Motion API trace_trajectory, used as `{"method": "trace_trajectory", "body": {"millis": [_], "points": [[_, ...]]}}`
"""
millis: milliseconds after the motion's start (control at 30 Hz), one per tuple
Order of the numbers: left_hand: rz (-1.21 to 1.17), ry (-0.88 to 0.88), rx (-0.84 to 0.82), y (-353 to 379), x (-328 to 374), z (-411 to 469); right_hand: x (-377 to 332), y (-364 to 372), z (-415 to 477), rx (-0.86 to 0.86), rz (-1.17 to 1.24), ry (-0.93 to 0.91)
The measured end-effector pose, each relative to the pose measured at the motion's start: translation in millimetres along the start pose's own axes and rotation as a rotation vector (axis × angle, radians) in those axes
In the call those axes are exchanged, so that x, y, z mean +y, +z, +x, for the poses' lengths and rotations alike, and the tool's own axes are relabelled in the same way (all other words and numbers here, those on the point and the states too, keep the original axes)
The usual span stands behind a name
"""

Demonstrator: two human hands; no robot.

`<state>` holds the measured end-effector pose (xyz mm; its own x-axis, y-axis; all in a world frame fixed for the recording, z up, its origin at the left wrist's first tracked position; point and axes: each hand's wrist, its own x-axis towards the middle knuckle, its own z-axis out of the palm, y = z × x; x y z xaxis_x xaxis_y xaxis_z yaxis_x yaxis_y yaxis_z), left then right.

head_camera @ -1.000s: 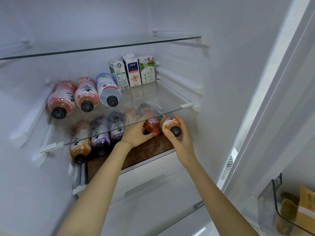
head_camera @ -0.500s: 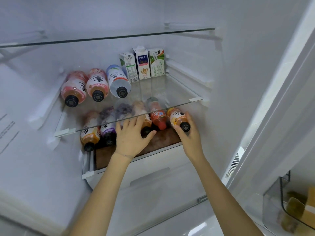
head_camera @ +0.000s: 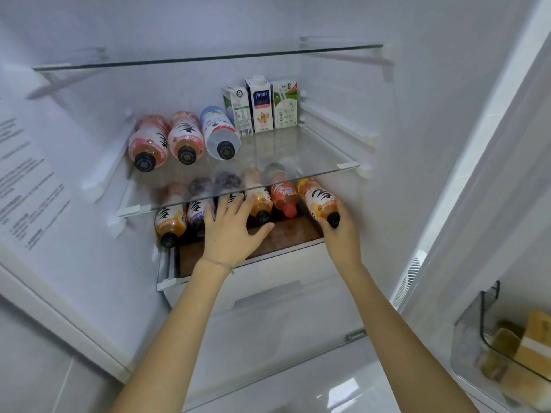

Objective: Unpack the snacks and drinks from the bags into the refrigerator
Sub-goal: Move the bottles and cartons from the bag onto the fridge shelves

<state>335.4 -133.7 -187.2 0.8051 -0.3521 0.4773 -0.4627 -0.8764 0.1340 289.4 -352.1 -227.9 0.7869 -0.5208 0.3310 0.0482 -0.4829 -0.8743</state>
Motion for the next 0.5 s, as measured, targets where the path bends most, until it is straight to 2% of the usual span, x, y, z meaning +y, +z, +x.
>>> {"method": "trace_trajectory", "body": {"millis": [200, 367, 500], "points": [[0.004, 0.018, -0.005, -1.7, 7.2, 3.8, -11.4, 12.1, 21.4, -0.012, -0.137, -0.040], [0.006, 0.021, -0.017, -1.8, 6.8, 6.7, -7.4, 15.2, 38.2, -0.058, -0.197, 0.029], [0.001, 0.014, -0.006, -2.5, 4.0, 10.1, -4.9, 5.8, 35.4, -0.161, -0.184, 0.082]]}}
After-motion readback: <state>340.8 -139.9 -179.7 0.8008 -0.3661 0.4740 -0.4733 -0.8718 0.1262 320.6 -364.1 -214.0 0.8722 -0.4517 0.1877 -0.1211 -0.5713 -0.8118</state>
